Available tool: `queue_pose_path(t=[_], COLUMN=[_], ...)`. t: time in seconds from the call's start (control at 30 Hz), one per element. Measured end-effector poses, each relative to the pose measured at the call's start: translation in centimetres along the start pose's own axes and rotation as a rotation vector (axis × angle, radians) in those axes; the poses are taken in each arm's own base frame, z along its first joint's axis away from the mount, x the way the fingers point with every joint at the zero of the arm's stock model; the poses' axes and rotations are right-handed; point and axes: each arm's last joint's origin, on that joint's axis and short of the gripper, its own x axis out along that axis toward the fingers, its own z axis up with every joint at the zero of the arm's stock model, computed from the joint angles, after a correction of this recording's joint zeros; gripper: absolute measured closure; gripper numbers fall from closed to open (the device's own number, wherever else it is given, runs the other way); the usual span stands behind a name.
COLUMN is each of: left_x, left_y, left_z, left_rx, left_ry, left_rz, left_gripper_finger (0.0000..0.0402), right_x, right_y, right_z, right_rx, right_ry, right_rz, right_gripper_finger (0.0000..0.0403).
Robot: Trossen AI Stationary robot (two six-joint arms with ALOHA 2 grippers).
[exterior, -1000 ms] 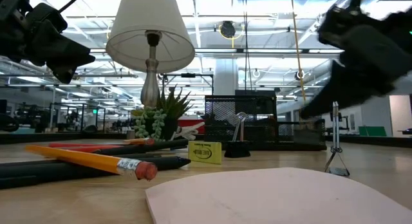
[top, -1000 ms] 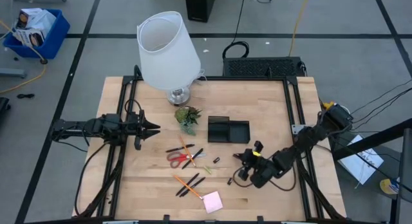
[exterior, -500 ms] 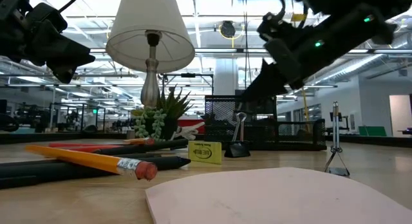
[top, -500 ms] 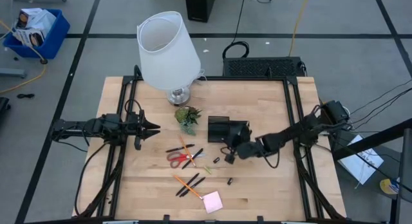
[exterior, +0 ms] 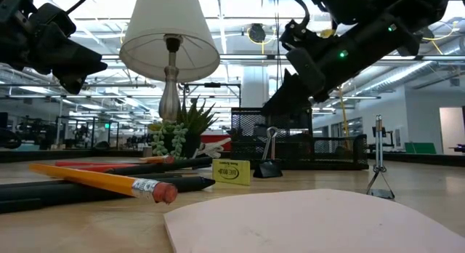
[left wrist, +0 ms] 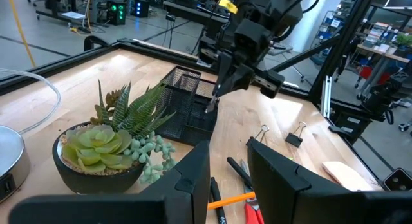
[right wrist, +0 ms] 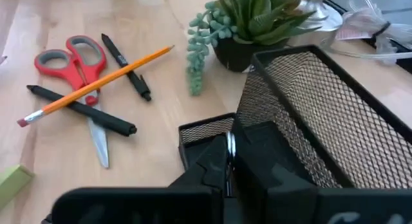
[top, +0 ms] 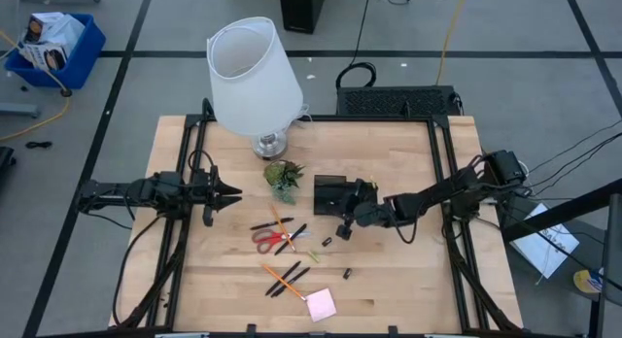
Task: Pick and place office supplies into organizer
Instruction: Put the black binder clip into the desk organizer
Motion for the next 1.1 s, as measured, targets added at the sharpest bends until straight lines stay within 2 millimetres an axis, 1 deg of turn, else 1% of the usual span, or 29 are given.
queue_pose_path(t=[0.17, 0.37, 0.47, 0.53, 0.63, 0.77, 0.9, 1.03, 1.1], left_x=[0.0, 0.0, 0.0, 0.0, 0.0, 0.0, 0.0, 0.0, 0.0], left_y=[0.0, 0.0, 0.0, 0.0, 0.0, 0.0, 0.0, 0.0, 0.0], left_z=[0.0, 0.0, 0.0, 0.0, 0.0, 0.0, 0.0, 0.0, 0.0], left_rx=[0.0, 0.0, 0.0, 0.0, 0.0, 0.0, 0.0, 0.0, 0.0], left_ry=[0.0, 0.0, 0.0, 0.0, 0.0, 0.0, -0.001, -0.002, -0.003], left_rz=[0.0, 0.0, 0.0, 0.0, 0.0, 0.0, 0.0, -0.001, -0.001], left_gripper_finger=[0.0293, 0.0293, 0.0293, 0.0293, 0.0293, 0.0293, 0.0293, 0.0293, 0.0293], right_x=[0.1, 0.0, 0.0, -0.1, -0.9, -2.4, -3.8, -5.2, -6.0], right_y=[-0.2, -0.5, -0.5, -0.2, 0.2, 0.8, 2.5, 4.1, 5.0], right_z=[-0.3, -0.8, -0.8, -0.9, -1.2, -1.5, -2.2, -2.9, -3.2], right_rx=[0.001, 0.021, 0.018, 0.014, 0.024, 0.143, 0.194, 0.201, 0.17], right_ry=[0.033, 0.065, 0.067, 0.076, 0.148, 0.257, 0.306, 0.324, 0.327], right_rz=[-0.004, -0.07, -0.07, -0.041, 0.055, 0.147, 0.224, 0.27, 0.304], right_gripper_finger=[0.0374, 0.0348, 0.0333, 0.0326, 0.032, 0.032, 0.0324, 0.0325, 0.0325])
